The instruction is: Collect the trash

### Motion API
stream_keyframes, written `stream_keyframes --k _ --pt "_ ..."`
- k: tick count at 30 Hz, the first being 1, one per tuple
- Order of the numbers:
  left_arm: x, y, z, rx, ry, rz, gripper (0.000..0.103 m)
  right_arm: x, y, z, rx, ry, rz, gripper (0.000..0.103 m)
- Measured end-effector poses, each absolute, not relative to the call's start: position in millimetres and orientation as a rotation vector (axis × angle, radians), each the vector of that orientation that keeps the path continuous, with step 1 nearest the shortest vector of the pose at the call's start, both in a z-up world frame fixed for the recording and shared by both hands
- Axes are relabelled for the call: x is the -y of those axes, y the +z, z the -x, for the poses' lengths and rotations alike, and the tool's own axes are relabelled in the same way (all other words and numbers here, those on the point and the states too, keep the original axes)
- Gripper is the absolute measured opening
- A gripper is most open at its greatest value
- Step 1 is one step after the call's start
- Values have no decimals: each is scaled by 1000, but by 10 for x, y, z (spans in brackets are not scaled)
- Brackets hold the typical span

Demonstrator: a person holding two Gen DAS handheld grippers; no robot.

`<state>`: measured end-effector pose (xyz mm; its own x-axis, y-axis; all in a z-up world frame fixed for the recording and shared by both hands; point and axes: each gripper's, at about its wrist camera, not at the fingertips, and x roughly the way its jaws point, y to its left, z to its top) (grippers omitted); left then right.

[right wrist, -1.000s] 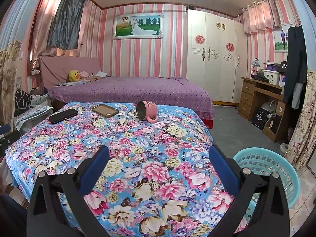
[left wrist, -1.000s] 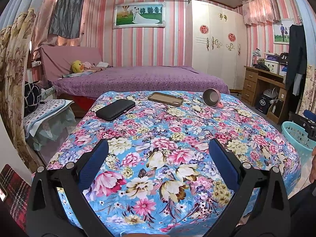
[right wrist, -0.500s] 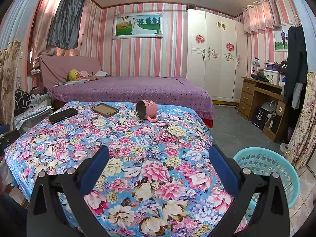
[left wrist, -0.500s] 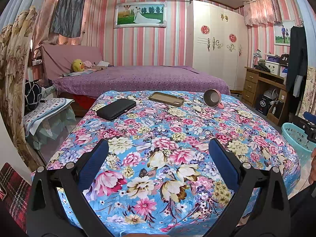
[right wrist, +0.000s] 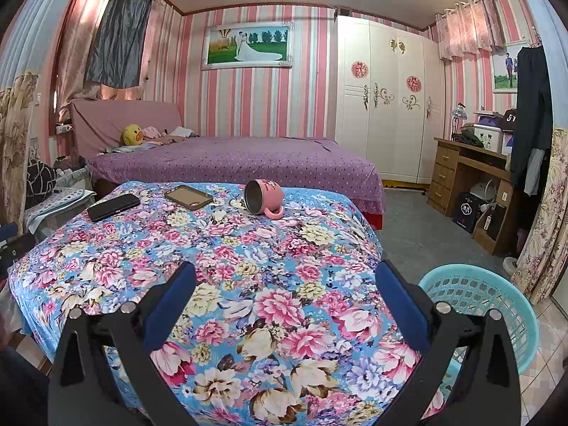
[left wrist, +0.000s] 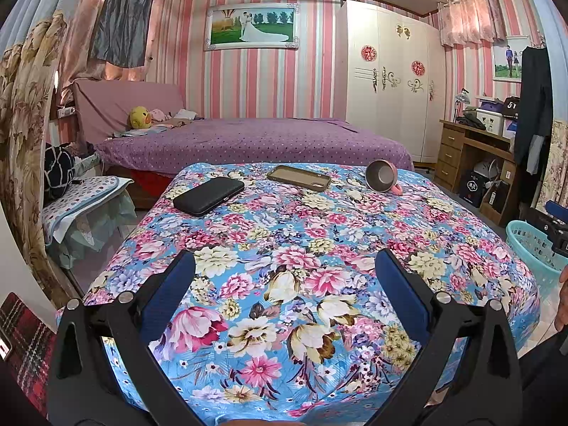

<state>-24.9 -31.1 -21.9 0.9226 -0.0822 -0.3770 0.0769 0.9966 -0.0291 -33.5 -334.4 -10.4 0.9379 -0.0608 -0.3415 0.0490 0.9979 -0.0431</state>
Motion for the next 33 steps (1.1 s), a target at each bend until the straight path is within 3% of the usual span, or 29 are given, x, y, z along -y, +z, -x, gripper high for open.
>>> stream_keyframes --k 33 --pt "392 -219 246 -396 -81 13 98 3379 -110 345 -354 -57 34 98"
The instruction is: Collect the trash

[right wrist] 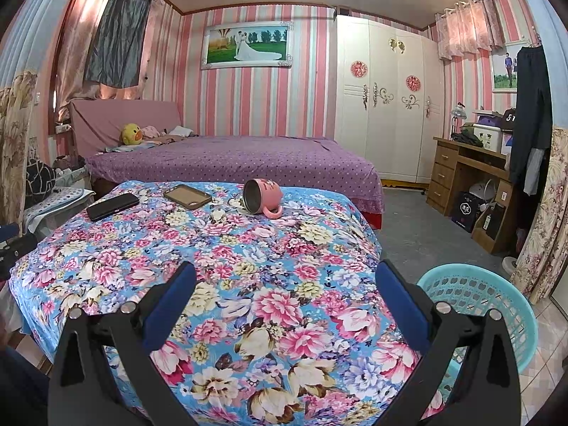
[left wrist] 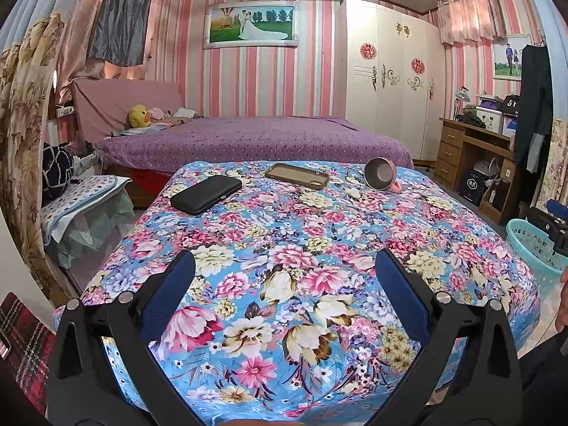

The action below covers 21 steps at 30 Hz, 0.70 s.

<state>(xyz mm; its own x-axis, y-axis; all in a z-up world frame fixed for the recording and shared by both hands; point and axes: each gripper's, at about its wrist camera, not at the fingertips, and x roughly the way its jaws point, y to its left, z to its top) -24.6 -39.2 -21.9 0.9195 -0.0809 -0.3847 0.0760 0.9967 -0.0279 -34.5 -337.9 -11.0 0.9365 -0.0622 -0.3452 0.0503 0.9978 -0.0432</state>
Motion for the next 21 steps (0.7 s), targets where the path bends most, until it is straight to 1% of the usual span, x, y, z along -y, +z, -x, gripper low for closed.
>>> stream_keyframes --k 21 --pt "391 -216 247 -396 -80 13 98 3387 -92 351 -352 -58 37 98"
